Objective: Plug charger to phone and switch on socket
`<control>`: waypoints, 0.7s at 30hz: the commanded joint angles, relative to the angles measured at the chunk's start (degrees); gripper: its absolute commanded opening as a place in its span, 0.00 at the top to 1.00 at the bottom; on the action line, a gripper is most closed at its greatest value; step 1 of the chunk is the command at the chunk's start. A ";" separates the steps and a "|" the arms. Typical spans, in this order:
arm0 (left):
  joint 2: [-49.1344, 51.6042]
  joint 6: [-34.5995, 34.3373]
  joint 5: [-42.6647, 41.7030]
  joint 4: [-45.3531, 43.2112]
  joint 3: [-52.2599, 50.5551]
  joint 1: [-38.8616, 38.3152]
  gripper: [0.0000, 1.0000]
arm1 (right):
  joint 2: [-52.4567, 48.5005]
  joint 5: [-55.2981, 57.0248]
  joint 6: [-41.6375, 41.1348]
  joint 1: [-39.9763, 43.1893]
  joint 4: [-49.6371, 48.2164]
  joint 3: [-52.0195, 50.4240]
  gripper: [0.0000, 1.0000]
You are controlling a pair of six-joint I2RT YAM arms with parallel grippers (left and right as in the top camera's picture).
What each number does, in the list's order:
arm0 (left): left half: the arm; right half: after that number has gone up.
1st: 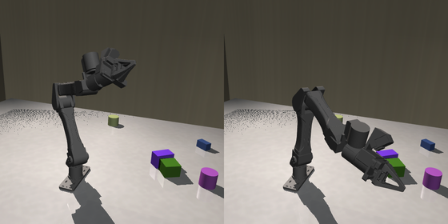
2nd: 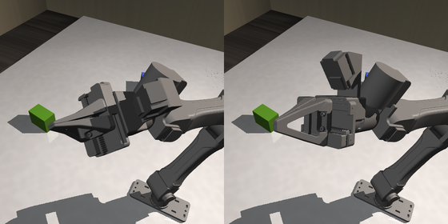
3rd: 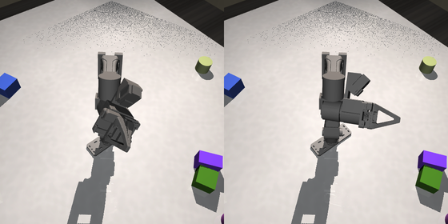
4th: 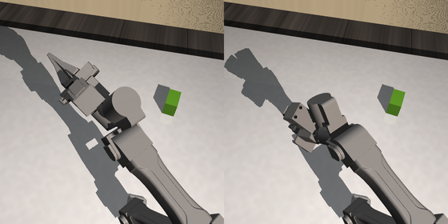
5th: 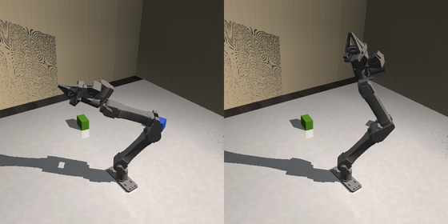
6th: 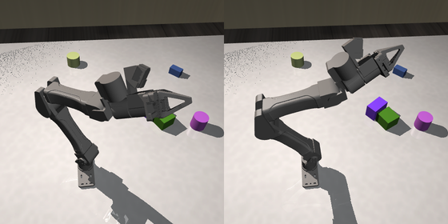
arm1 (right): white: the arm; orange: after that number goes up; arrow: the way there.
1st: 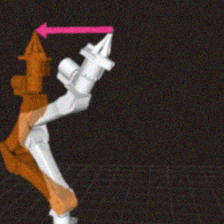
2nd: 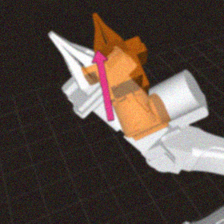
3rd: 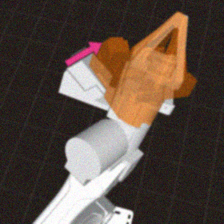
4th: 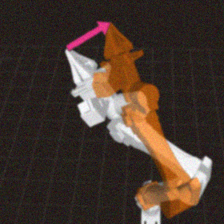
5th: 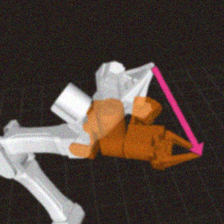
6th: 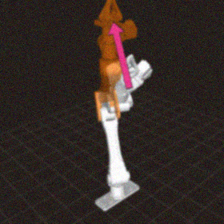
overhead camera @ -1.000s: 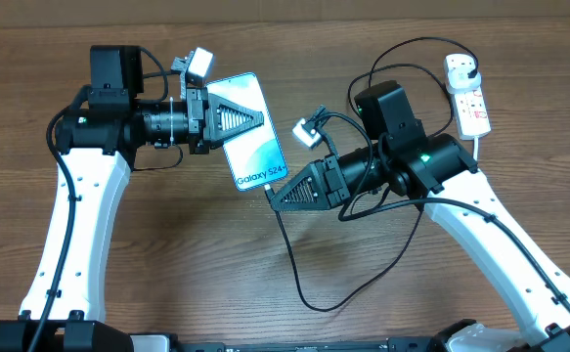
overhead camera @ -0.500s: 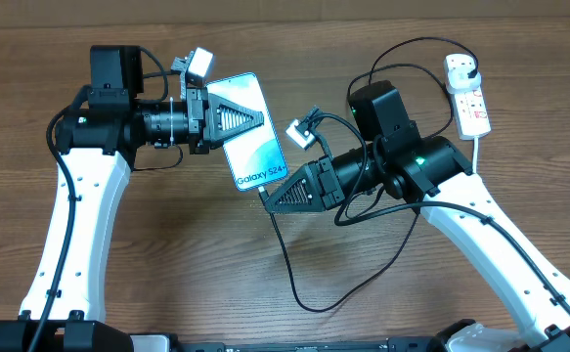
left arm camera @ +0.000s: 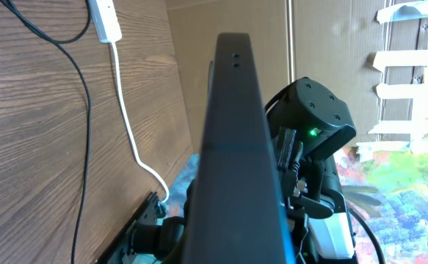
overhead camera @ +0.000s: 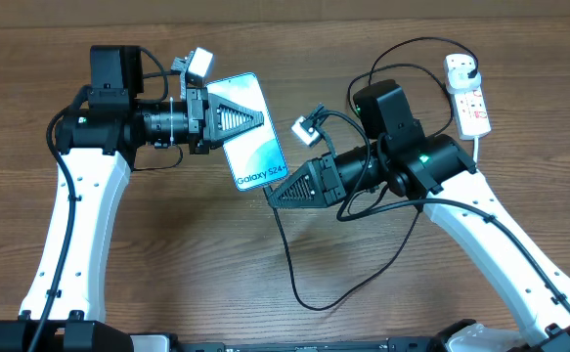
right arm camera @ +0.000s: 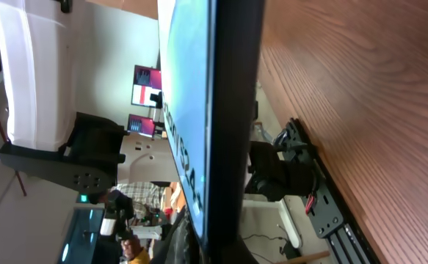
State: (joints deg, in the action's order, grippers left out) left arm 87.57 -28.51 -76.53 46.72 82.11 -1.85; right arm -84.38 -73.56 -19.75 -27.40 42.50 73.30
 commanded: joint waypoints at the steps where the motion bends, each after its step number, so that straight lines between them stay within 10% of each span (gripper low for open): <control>1: -0.09 -0.22 -2.32 -0.26 0.55 0.04 0.96 | 1.33 -3.96 -0.20 0.02 -0.22 1.79 0.96; 21: -0.09 -0.24 -2.34 -0.50 0.55 0.04 0.96 | 1.36 -4.96 0.42 0.04 1.42 1.79 0.96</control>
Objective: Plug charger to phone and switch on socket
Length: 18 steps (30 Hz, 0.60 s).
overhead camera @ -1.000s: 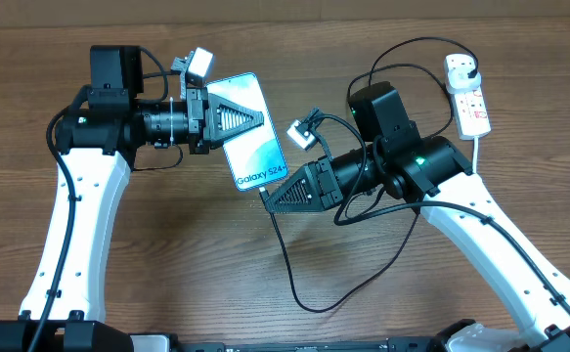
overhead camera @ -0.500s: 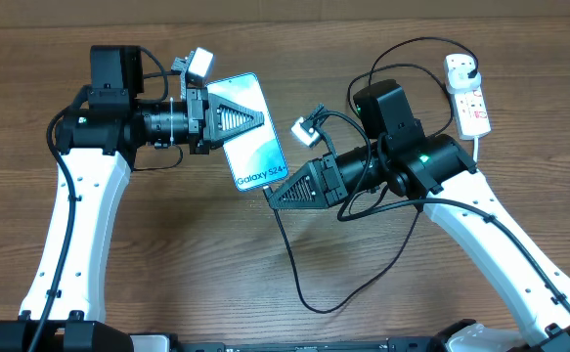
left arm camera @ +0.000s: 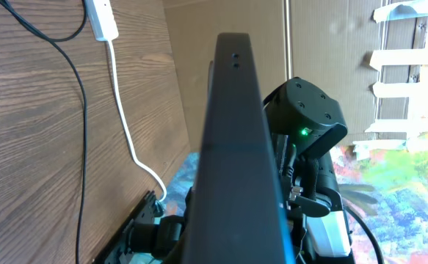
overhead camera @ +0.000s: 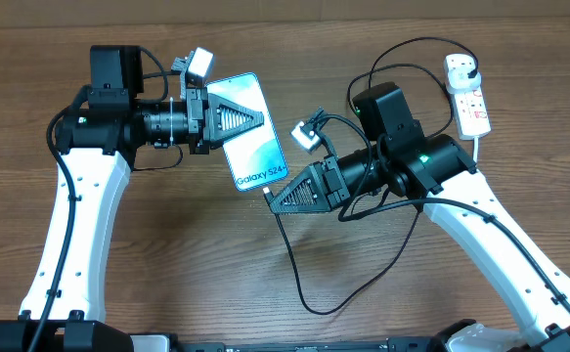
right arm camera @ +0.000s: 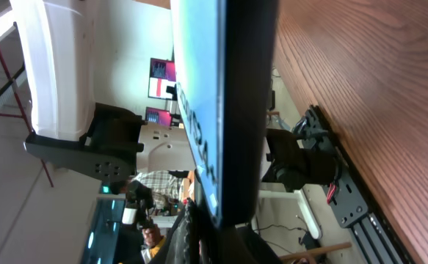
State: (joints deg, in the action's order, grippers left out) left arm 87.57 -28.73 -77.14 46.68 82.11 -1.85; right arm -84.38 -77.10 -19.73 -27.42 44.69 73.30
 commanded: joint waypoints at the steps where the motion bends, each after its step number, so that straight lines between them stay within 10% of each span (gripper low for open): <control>1: -0.09 -0.02 -1.75 -0.44 0.55 0.04 0.96 | 1.33 -1.42 0.37 0.07 -1.20 1.79 0.96; 18: -0.09 -0.04 -1.97 -0.44 0.55 0.04 0.96 | 1.33 1.40 0.20 0.07 -2.14 1.77 0.96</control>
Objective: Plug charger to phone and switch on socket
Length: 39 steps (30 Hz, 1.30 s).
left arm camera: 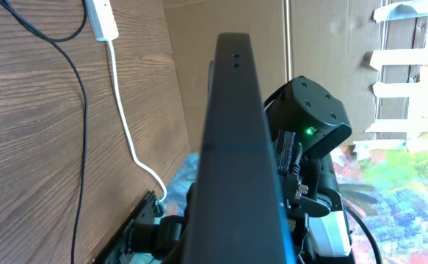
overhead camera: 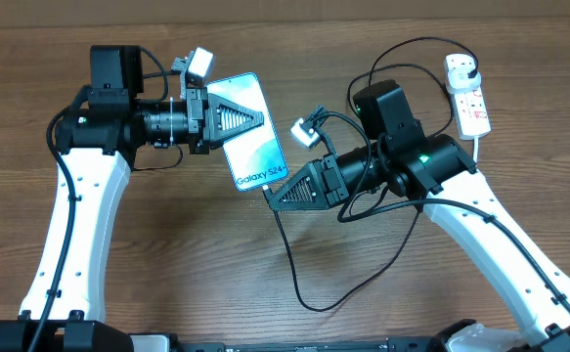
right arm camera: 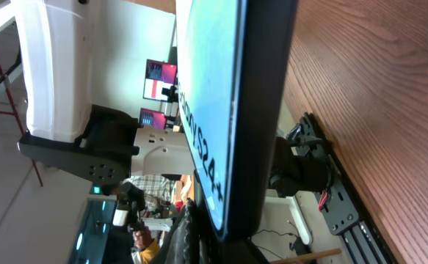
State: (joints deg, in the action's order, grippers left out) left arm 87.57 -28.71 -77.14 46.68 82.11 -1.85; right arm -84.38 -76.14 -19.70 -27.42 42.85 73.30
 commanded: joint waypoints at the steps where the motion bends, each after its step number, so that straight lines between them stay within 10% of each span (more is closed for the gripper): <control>1: -0.09 -0.04 -1.97 -0.44 0.55 0.04 0.96 | 1.33 0.46 0.15 0.07 -0.35 1.77 0.96; 39: -0.09 0.46 -5.57 0.17 0.55 -0.11 0.96 | 1.33 0.22 -3.65 0.17 -7.50 1.79 0.96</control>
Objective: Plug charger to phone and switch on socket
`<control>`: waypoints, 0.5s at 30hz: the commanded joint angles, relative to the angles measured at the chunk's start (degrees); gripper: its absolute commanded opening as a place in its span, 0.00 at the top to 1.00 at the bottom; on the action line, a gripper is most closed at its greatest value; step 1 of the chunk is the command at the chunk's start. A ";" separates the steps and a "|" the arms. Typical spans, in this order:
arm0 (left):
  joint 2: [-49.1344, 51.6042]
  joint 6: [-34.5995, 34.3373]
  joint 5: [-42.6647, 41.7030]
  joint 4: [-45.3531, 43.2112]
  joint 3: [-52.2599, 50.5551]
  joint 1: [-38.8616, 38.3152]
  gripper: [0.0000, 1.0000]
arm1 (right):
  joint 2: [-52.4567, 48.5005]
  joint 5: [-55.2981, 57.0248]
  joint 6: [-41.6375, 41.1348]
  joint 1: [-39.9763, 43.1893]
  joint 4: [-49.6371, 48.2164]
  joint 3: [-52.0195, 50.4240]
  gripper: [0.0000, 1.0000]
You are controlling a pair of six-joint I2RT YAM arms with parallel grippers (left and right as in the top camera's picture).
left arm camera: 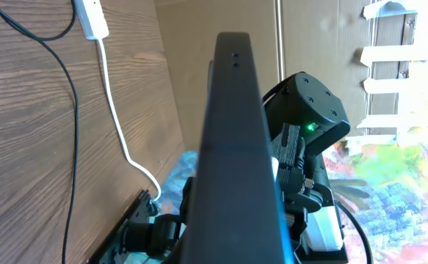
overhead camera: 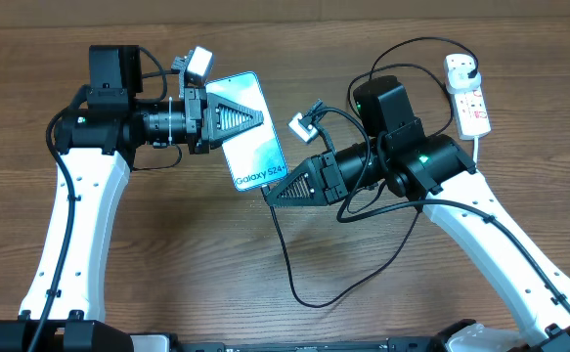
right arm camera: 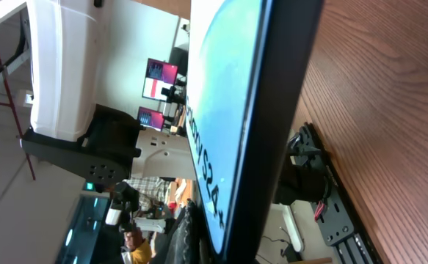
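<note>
A phone (overhead camera: 255, 156) reading "Galaxy S24" is held off the table, screen up, with my left gripper (overhead camera: 261, 118) shut on its upper part. Edge-on, the phone (left arm camera: 236, 147) fills the left wrist view. My right gripper (overhead camera: 270, 194) sits at the phone's lower end, shut on the charger plug, which its fingers hide. The black charger cable (overhead camera: 289, 264) leaves that tip, loops down and runs back to the white socket strip (overhead camera: 470, 103) at the far right. In the right wrist view the phone (right arm camera: 272, 125) looms close and the braided cable (right arm camera: 188, 235) shows at the bottom.
A white plug (overhead camera: 458, 66) sits in the top of the socket strip, its white lead (overhead camera: 477, 147) running behind my right arm. The wooden table (overhead camera: 167, 254) lies below both arms. My right arm's joint with a green light (left arm camera: 309, 110) faces the left wrist camera.
My right gripper has shifted slightly up and left, nearer the phone's lower end. The phone looms larger and further right in the right wrist view. The left gripper still holds the phone.
All along my left gripper held the phone in the air and my right gripper held the plug at its lower end. The right gripper sat a little lower, then a little higher, and now presses closest to the phone's edge.
</note>
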State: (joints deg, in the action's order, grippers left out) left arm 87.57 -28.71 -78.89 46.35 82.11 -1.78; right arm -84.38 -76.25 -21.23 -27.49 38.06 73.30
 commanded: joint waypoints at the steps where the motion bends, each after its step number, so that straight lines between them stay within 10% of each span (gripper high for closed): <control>1: -0.09 0.48 -4.07 0.57 0.55 -0.17 0.96 | 1.33 0.33 -3.17 0.24 -3.87 1.79 0.96; 15: -0.09 1.70 -6.38 1.86 0.55 -0.17 0.96 | 0.44 2.29 -6.91 0.24 -8.09 1.79 0.96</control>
State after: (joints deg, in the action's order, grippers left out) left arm 87.68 -28.75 -81.14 47.20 82.13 -0.67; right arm -84.38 -76.99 -27.29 -27.90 32.10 73.30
